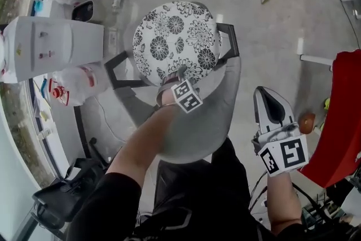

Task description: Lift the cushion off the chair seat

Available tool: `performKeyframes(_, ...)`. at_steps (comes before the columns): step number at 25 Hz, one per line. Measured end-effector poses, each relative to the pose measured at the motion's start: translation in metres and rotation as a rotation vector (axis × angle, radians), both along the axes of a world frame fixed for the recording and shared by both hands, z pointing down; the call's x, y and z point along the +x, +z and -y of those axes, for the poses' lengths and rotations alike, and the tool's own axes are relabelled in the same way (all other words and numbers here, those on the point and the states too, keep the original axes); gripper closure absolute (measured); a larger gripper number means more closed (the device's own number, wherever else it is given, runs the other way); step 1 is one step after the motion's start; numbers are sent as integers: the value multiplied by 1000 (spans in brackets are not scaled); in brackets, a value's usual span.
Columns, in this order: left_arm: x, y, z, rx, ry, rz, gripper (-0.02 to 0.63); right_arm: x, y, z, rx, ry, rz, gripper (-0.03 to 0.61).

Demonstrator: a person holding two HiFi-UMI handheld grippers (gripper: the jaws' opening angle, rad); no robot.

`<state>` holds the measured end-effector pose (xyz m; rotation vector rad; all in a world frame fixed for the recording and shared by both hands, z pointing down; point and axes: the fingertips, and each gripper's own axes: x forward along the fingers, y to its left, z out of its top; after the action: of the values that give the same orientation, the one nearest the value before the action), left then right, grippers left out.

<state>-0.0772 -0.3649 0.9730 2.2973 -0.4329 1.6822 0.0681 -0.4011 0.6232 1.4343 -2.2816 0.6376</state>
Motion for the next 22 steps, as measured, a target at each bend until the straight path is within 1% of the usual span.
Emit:
performKeyframes(5,-4,25,4,-15,-50,23,183,13,18,-8,-25,26,-2,572)
performKeyframes(7,-8,34,5,-10,-42,47,183,17,24,-12,-40,31,-5,572)
performKeyframes(10,-10,49,7,-1,-4,75,183,22,34,-18,-55,37,-8,572)
performKeyframes(14,-12,65,11,31,30,116,184,25,45,-25,-70,35,-10,572)
performKeyframes(19,-15,69,16,89,27,137,186,31,53,-26,-72,51,-3,572)
performKeyframes(22,-17,69,17,104,19,143,213,31,54,-26,-73,51,5,572)
